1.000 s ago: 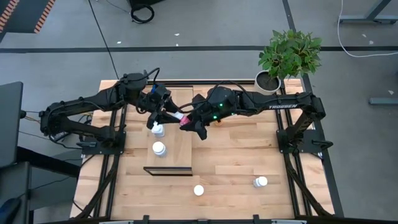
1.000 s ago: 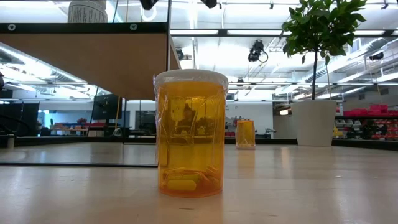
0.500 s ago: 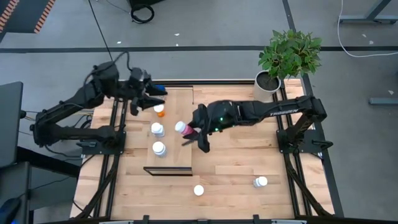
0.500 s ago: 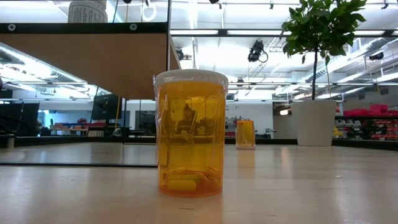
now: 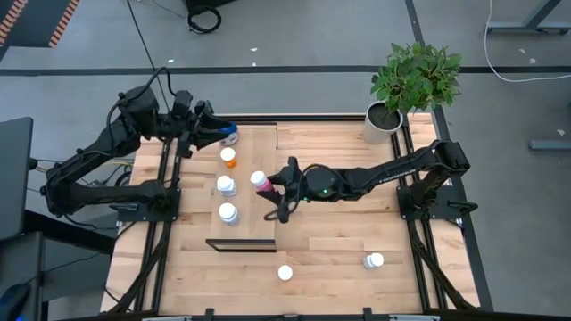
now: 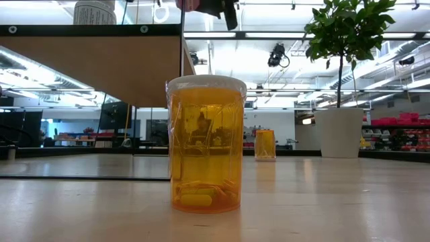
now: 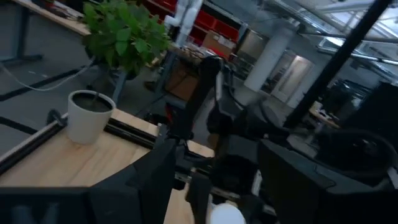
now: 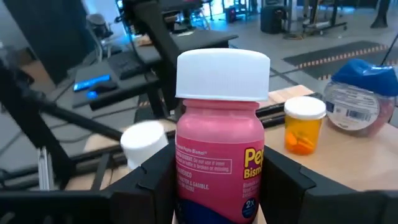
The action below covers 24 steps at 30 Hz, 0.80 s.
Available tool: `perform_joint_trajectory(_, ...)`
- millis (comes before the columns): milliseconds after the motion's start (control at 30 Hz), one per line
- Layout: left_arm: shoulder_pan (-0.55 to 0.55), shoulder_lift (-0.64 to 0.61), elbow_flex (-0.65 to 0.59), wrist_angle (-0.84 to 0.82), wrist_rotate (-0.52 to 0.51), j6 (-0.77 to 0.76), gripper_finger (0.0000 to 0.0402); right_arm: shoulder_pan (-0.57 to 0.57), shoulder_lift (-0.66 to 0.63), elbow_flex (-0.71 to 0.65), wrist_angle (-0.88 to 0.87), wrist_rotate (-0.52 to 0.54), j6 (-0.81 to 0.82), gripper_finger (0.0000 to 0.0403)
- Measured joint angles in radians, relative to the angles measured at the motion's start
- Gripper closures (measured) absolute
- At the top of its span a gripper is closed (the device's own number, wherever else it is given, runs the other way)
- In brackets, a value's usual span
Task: Pick and place medicine bottles onto shelf by color
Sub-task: Adjust the pink pill bottle on the shelf
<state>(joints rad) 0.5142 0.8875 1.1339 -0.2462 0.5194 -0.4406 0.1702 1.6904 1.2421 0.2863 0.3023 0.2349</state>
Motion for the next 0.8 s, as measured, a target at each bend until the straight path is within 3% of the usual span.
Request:
perform_joint_trajectory(167,0.000,0.000,0.000,0.000,-0.088,0.007,0.0171,0.027,0.000,-0.065,0.027,0.004,-0.030,0.0218)
perform_joint_trajectory(367,0.000,0.000,0.000,0.001,-0.211,0.007,0.0171,0.073,0.000,-0.190,0.255,0.006,-0.035,0.0219)
perform_joint_trajectory(567,-0.008,0.001,0.000,0.003,-0.303,0.035,0.0171,0.084,0.000,-0.251,0.324,0.007,-0.025,0.0218)
perform_joint_trajectory(800,-0.008,0.002,0.000,0.008,-0.343,0.055,0.0171,0.090,0.159,-0.200,0.498,-0.036,-0.052,0.0217)
